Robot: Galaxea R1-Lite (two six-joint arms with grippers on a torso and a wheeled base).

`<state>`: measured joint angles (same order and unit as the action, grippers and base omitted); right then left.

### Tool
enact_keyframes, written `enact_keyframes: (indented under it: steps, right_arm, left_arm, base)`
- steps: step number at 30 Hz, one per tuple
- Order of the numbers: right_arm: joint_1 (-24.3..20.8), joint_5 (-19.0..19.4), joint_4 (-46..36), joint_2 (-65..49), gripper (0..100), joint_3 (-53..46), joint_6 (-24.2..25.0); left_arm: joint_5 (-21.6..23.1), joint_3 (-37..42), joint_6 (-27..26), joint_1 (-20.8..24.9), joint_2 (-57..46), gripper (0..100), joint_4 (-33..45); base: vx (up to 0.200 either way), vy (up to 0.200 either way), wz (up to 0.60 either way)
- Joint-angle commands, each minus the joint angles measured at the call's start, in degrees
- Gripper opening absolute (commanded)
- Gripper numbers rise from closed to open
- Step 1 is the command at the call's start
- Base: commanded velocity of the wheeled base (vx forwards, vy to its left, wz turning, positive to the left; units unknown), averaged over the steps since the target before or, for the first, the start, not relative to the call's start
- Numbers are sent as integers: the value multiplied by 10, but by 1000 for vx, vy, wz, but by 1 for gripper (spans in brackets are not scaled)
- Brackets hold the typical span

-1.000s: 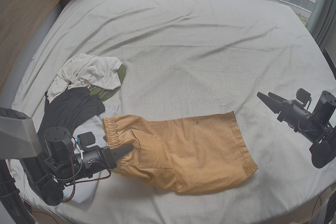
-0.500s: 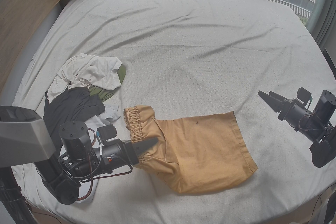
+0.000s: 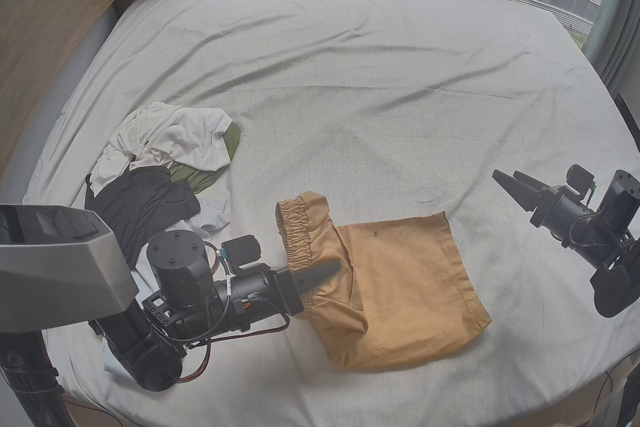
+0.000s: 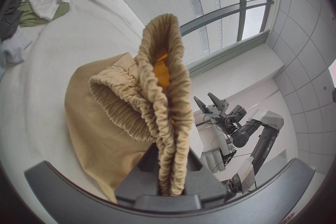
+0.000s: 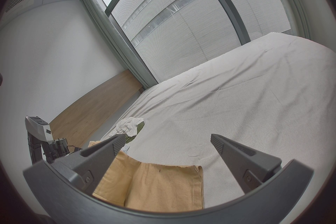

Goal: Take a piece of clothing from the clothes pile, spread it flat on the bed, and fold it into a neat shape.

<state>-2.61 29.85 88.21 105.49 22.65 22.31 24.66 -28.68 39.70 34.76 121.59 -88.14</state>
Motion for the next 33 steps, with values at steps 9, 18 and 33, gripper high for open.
enact_keyframes:
  steps: [9,18,33]
  right_arm:
    - [1,0,0,1,100,1,2]
    - [4,2,0,0,100,6,3]
    - [9,3,0,0,100,8,3]
  left_arm:
    - [-16,-65,0,56,53,0,2]
    - [-16,-133,0,73,84,0,25]
    - [-16,-218,29,111,117,0,76]
  base:
    - [0,0,0]
    - [0,0,0]
    - [0,0,0]
